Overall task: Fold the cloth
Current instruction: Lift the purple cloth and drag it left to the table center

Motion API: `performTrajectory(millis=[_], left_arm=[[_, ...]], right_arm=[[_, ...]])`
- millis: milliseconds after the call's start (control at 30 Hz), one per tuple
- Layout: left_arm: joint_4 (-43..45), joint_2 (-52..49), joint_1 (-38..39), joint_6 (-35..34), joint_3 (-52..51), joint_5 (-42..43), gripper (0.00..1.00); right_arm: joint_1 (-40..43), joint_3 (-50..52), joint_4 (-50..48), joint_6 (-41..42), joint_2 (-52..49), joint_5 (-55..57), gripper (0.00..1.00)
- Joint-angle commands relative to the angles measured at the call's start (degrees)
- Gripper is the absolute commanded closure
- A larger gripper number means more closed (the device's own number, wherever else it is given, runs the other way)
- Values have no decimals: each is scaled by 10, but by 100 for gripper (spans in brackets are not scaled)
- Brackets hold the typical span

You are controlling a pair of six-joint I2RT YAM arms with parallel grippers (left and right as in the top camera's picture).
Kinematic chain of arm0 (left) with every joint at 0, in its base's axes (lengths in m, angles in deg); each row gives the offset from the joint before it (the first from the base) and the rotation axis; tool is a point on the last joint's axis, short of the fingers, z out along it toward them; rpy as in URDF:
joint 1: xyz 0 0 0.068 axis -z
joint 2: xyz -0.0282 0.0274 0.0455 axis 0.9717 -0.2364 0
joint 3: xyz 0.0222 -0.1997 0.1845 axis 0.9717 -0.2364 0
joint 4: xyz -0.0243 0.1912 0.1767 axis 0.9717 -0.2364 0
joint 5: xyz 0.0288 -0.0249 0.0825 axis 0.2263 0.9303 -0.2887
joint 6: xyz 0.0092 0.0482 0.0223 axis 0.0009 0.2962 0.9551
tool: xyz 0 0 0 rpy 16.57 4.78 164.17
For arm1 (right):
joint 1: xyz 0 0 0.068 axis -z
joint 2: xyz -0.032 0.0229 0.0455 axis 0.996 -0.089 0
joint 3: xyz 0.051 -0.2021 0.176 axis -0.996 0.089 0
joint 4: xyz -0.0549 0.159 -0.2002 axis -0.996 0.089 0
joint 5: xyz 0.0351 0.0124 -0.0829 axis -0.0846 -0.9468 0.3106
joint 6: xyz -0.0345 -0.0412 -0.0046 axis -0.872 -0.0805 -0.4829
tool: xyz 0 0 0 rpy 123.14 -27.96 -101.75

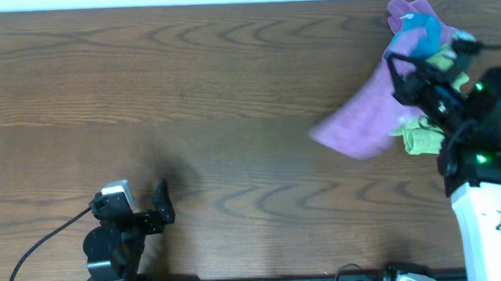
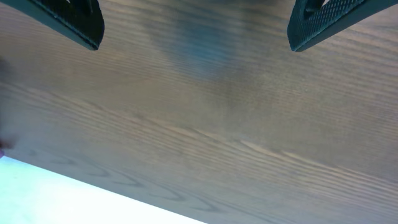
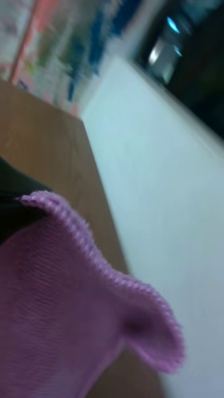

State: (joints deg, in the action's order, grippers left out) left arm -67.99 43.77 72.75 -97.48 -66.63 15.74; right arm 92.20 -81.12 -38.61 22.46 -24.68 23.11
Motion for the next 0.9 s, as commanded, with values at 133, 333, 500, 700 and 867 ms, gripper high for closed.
performTrajectory(millis=[133,333,500,700,867], left_arm=[[-2,3,2,-2,-11,-2,5],[-2,3,2,-2,-11,-2,5],[-2,3,2,-2,-11,-2,4],[-2,3,2,-2,-11,-2,5],[-2,3,2,-2,-11,-2,5]], right_arm=[[-166,-72,-32,7,-106,52,99],[-255,-118,-111,72,-234,54,99],[-303,-210,-179,115,-331,4,99],[-345,-351,-169,115,-393,-112,99],[-280,-363,-39,115,-393,-66,99]])
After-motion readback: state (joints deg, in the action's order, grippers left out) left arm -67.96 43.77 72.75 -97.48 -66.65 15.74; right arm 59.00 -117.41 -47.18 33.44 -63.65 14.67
